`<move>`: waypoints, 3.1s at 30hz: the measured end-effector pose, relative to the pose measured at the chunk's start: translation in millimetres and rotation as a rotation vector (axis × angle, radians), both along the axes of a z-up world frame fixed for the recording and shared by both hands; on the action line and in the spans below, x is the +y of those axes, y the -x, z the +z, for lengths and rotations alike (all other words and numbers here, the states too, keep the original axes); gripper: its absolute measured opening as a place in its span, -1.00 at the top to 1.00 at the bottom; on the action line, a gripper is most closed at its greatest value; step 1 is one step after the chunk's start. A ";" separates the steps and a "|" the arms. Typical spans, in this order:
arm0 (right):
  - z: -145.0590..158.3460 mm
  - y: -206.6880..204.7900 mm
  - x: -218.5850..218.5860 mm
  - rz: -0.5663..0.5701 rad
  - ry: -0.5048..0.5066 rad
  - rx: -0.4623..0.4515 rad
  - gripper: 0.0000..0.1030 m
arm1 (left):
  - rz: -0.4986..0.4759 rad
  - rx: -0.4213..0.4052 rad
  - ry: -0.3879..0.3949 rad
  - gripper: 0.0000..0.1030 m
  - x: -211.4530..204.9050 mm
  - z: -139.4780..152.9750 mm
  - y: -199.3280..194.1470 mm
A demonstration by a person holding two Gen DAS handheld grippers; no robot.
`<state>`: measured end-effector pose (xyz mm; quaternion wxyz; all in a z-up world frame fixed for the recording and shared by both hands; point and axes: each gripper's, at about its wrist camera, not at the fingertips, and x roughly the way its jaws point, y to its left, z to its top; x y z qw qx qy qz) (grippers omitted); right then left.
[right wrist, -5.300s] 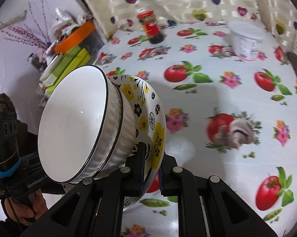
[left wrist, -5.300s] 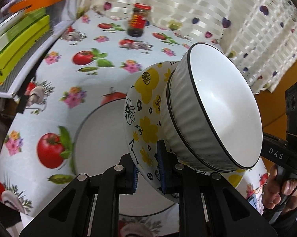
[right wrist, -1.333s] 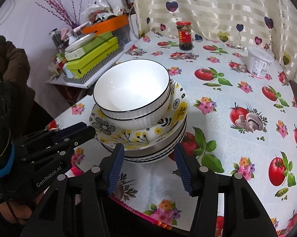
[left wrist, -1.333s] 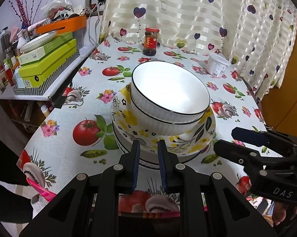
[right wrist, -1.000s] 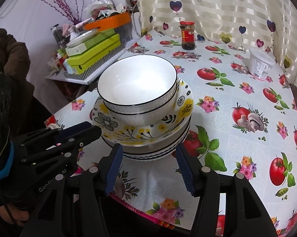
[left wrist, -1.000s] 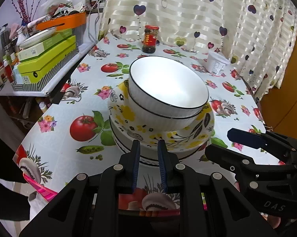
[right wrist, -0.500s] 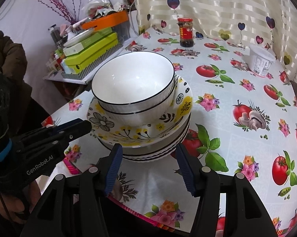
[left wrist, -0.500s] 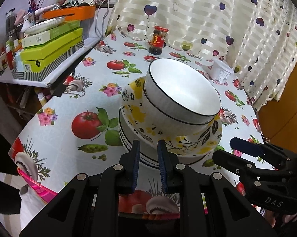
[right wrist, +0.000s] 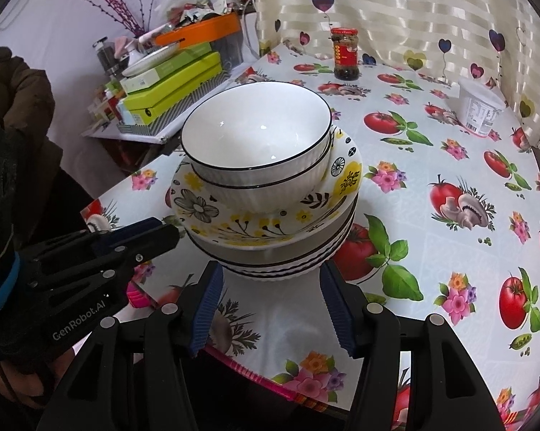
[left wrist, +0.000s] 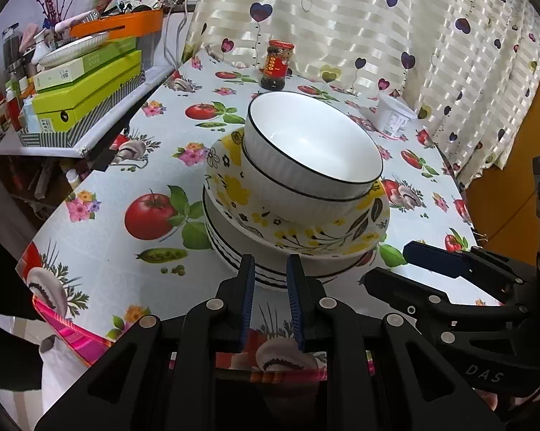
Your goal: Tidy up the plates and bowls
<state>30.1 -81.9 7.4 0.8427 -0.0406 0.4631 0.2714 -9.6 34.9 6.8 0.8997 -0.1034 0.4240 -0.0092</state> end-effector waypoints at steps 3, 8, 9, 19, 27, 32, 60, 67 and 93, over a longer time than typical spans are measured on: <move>-1.0 1.8 1.3 0.004 0.005 0.002 -0.10 | 0.007 0.027 -0.027 0.64 -3.8 -3.7 -0.4; -3.4 3.5 2.8 0.009 0.008 0.008 -0.10 | -0.004 0.041 -0.016 0.64 -6.3 -8.5 0.4; -3.6 3.9 2.7 0.009 0.009 0.008 -0.10 | -0.003 0.042 -0.016 0.64 -6.5 -8.8 0.5; -6.7 4.7 4.5 0.013 0.008 0.011 -0.22 | 0.018 0.059 -0.056 0.64 -8.4 -11.6 -1.6; -8.4 2.6 4.2 0.002 0.013 0.015 -0.23 | 0.027 0.062 -0.070 0.64 -8.9 -13.4 -1.5; -10.7 3.5 3.9 -0.006 0.020 0.020 -0.23 | 0.028 0.063 -0.063 0.64 -8.0 -16.4 -1.0; -10.6 5.4 2.3 -0.008 0.017 0.014 -0.23 | 0.034 0.059 -0.065 0.64 -9.2 -16.4 -0.6; -11.5 6.2 3.2 -0.009 0.014 0.018 -0.23 | 0.034 0.064 -0.064 0.64 -8.2 -17.1 -0.8; -14.6 5.8 0.2 -0.015 0.005 0.020 -0.23 | 0.029 0.065 -0.062 0.64 -10.9 -18.2 -1.1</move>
